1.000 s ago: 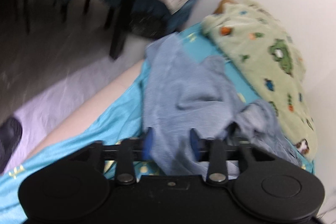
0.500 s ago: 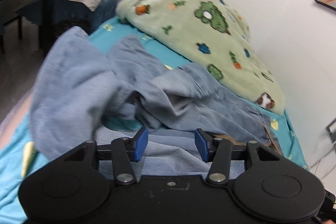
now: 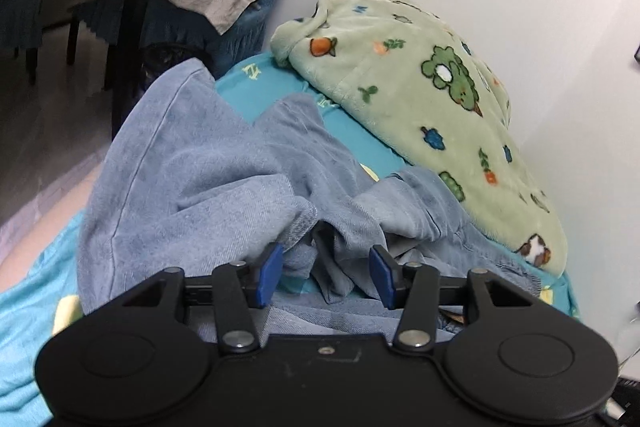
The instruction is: Fold clothes
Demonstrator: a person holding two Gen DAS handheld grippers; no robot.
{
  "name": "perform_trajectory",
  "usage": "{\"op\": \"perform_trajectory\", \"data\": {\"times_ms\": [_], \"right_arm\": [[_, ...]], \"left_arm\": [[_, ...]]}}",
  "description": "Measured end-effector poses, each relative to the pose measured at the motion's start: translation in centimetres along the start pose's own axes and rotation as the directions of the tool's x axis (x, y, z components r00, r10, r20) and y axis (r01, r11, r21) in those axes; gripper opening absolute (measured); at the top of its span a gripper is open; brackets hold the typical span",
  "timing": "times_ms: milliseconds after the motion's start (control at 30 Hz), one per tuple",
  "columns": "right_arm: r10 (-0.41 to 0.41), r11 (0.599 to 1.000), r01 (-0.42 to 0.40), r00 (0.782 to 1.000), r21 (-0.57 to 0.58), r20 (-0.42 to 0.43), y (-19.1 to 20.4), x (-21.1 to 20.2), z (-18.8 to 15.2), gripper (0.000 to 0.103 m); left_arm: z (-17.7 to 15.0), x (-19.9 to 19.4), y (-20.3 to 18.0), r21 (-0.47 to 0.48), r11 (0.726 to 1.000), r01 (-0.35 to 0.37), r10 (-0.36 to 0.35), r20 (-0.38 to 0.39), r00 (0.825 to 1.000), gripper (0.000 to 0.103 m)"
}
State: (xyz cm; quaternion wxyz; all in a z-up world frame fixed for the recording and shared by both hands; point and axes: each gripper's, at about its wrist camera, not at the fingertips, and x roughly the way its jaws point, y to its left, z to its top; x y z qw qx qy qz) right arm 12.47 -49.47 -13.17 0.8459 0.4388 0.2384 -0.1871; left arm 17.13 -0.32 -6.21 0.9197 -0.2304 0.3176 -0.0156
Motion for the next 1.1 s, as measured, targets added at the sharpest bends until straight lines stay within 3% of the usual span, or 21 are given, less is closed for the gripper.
{"op": "perform_trajectory", "data": {"times_ms": [167,367,500,567,633,700,767,867,967,1100], "right_arm": [[0.096,0.994,-0.086,0.980,-0.062,0.174,1.2,-3.2,3.2,0.016],[-0.086,0.996,0.080,0.976,0.040,0.198,-3.7,-2.2,5.8,0.015],[-0.223,0.955,0.220,0.975,0.199,-0.010,-8.5,1.9,5.3,0.016],[-0.227,0.948,0.230,0.973,0.219,-0.038,-9.0,2.2,5.0,0.018],[-0.231,0.955,0.230,0.973,0.187,-0.019,-8.0,1.5,5.3,0.025],[-0.239,0.964,0.232,0.970,0.130,0.038,-6.7,-0.2,5.0,0.047],[-0.242,0.969,0.236,0.965,0.070,0.098,-5.4,-2.0,4.7,0.055],[-0.222,0.973,0.231,0.953,-0.023,0.206,-3.3,-4.9,3.8,0.060],[-0.131,0.980,0.164,0.959,-0.113,0.251,-1.6,-5.9,2.7,0.064],[-0.026,0.975,0.063,0.985,-0.214,0.172,0.8,-4.4,0.5,0.064]], "left_arm": [[0.2,-1.7,-0.5,0.041,0.999,-0.021,0.018,0.068,0.997,0.043],[0.1,-2.7,-1.0,0.096,0.992,-0.085,0.073,0.130,0.989,0.043],[0.1,-2.4,-0.5,0.083,0.989,-0.121,0.112,0.108,0.988,0.043],[0.0,-2.4,-0.3,0.093,0.984,-0.154,0.143,0.111,0.983,0.043],[0.0,-2.3,-0.1,0.102,0.978,-0.184,0.173,0.111,0.979,0.043],[0.1,-2.4,0.3,0.101,0.973,-0.208,0.197,0.109,0.974,0.043],[0.6,-2.5,0.7,0.085,0.971,-0.225,0.217,0.101,0.971,0.044],[2.3,-1.6,0.7,0.082,0.965,-0.249,0.242,0.089,0.966,0.045],[3.9,-0.8,0.8,0.080,0.959,-0.273,0.268,0.077,0.960,0.045],[6.1,1.4,0.7,0.101,0.946,-0.308,0.305,0.052,0.951,0.051]]}}
